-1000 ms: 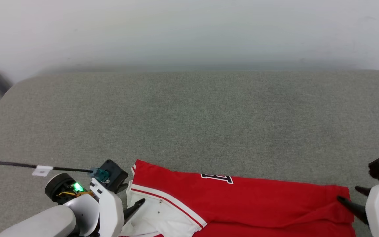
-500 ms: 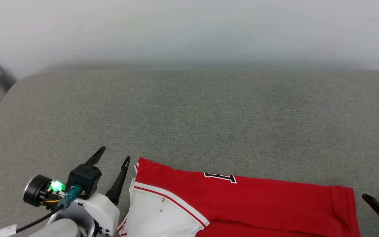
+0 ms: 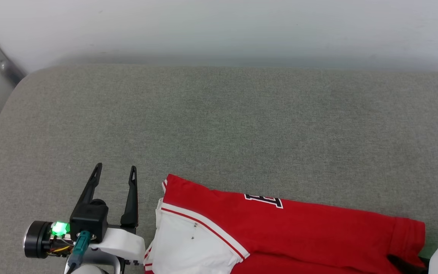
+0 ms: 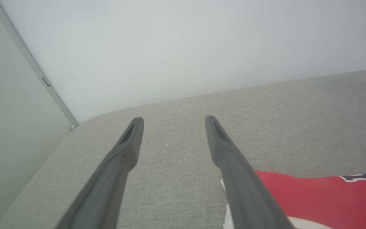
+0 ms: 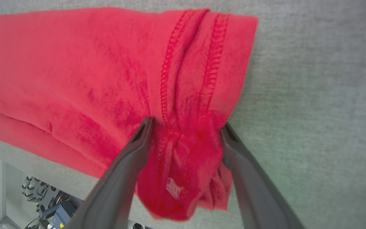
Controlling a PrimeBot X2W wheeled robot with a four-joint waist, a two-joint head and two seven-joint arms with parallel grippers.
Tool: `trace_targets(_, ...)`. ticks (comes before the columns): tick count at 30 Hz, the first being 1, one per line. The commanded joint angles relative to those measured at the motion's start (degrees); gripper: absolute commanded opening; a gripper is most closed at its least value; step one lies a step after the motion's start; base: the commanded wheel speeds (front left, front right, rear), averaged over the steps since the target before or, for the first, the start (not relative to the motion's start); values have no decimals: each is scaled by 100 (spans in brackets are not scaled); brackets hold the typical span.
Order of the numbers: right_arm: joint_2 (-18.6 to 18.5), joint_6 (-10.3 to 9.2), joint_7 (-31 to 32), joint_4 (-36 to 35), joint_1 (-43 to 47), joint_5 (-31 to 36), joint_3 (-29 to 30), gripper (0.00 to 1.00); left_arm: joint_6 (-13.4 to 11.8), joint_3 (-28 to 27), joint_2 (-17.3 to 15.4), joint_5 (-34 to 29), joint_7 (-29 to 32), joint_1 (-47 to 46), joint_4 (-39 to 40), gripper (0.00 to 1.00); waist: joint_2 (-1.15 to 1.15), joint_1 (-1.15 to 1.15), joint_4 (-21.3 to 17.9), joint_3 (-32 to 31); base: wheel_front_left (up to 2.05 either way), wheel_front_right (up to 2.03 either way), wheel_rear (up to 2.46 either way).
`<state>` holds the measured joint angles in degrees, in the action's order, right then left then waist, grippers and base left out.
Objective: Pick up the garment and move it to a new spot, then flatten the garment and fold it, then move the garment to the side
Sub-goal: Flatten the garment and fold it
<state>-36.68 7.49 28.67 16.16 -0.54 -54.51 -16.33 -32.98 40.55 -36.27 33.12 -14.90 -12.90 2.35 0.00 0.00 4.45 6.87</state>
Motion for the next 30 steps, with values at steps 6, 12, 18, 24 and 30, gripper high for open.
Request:
trace_targets(6,457,11,215,174,128,-59,-512,100,214,-833,559,-685,-40,611,29,100,0,0,21,25,0,0,0)
trace_targets(12,531,33,259,257,-98,-13,-703,100,502,-1677,1082,-1218,-40,1094,-6,100,0,0,16,-17,0,0,0)
trace_targets(18,361,33,325,218,-257,-82,-792,0,882,-2283,1534,-1687,-40,1444,30,100,0,0,10,-102,0,0,0)
trace_targets(24,32,5,224,174,-431,-108,-560,0,1176,-2720,1944,-2110,-40,1790,54,100,0,0,-40,-227,0,0,0)
trace_targets(30,-293,-2,182,149,-429,-169,-197,0,1422,-2998,2225,-2475,-40,2057,38,100,0,0,-52,-360,0,0,0)
